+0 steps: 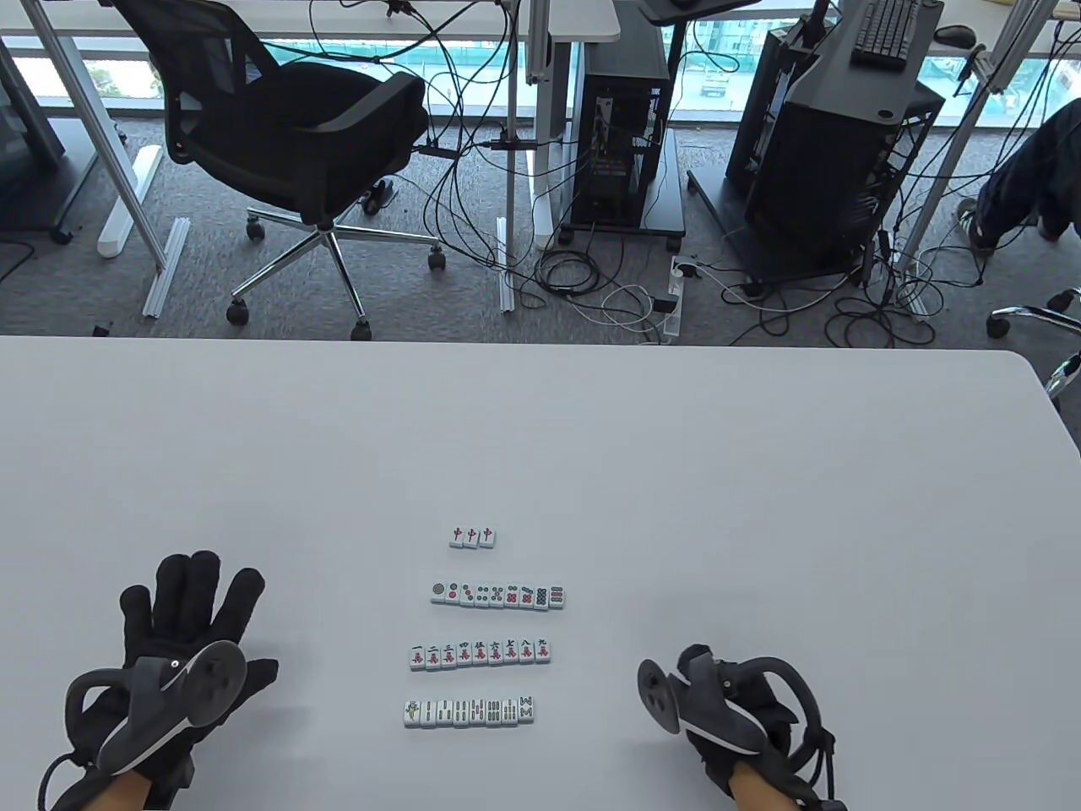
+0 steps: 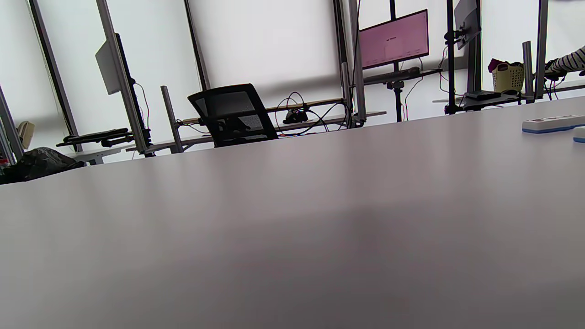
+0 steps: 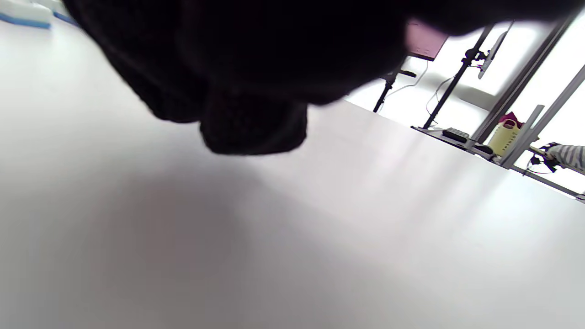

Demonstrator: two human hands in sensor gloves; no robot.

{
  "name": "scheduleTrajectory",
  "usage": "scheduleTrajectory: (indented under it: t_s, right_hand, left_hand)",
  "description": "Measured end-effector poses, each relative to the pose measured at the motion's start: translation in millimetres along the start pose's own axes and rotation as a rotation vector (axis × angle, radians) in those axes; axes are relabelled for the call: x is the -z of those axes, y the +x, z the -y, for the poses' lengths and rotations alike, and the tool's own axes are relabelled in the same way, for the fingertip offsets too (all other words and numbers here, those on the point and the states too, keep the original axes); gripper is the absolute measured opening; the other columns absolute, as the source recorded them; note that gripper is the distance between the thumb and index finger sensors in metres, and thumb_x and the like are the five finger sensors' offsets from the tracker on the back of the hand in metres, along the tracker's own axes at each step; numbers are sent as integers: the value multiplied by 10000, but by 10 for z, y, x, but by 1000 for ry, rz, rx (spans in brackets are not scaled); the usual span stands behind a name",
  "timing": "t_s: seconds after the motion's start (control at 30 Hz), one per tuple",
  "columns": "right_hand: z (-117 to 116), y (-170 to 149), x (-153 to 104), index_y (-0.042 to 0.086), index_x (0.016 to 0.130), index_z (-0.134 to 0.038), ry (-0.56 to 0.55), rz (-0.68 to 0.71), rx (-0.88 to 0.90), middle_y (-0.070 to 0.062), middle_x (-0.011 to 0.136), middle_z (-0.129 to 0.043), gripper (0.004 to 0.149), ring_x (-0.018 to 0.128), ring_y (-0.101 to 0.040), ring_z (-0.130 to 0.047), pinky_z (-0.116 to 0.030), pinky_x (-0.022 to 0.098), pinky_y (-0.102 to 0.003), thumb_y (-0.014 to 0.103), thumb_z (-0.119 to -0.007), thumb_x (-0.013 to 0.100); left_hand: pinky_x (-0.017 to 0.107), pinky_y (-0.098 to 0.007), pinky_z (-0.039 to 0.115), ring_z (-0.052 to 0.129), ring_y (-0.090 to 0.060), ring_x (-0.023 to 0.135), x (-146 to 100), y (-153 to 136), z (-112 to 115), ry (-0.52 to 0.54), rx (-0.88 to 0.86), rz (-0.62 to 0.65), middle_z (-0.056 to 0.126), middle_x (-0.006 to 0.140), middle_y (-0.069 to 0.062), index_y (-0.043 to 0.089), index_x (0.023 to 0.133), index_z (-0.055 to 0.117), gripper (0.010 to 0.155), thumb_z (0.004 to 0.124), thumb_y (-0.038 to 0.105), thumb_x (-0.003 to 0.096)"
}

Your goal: Mahjong suit sorting

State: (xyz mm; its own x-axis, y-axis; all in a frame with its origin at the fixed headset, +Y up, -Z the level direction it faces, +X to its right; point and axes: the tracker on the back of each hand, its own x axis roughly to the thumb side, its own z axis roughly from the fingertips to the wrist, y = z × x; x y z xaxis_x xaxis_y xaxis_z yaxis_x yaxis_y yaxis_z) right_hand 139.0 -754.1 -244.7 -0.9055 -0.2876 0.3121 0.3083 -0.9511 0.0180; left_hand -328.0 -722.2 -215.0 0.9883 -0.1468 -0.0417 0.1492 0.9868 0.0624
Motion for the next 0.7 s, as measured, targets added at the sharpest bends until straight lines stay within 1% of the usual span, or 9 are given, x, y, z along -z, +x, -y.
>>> scheduleTrajectory:
  t_s: [0.07,0.1,0.23,0.33,0.5,0.7]
  right_hand:
    - [84,219,15,33,858,-748,-27,56,36,-14,423,-982,593,107,-96,-911,-833,75,-266,348,-853,368]
    - [131,372,32,33,859,-747,-29,93,60,-14,425,-982,593,109,-97,-911,-833,76,-267,349,-853,368]
    - [229,746,82,32,863,-743,-16,179,94,-17,431,-980,593,115,-101,-912,-834,82,-270,348,-851,372]
    - [259,925,128,31,865,-742,14,208,84,-18,434,-980,594,118,-102,-913,-834,85,-270,348,-850,375]
    - [253,1079,190,27,864,-742,44,224,69,-19,433,-980,595,116,-102,-912,-833,83,-270,349,-851,376]
    - [240,1125,213,33,868,-740,48,232,76,-17,430,-980,593,114,-101,-911,-832,81,-269,350,-847,379]
  left_hand:
    - [841,-574,196,58,-270,1146,-1,0,2,0,1,0,7,1153,58,466,1049,165,917,582,770,292]
    - [842,-573,196,58,-269,1146,-2,0,4,1,2,1,7,1153,57,465,1050,164,918,583,770,292]
    - [841,-573,197,60,-269,1146,-2,-1,7,8,-1,6,10,1153,59,466,1049,166,916,583,770,292]
    - [842,-573,197,60,-268,1147,-4,-6,2,14,-8,9,9,1154,58,466,1050,167,916,583,770,292]
    - [841,-574,198,62,-268,1147,-7,-8,6,24,-15,16,11,1155,59,466,1051,170,916,584,770,293]
    - [842,-573,197,62,-267,1148,-10,-9,10,31,-20,20,12,1155,60,467,1052,170,915,584,770,294]
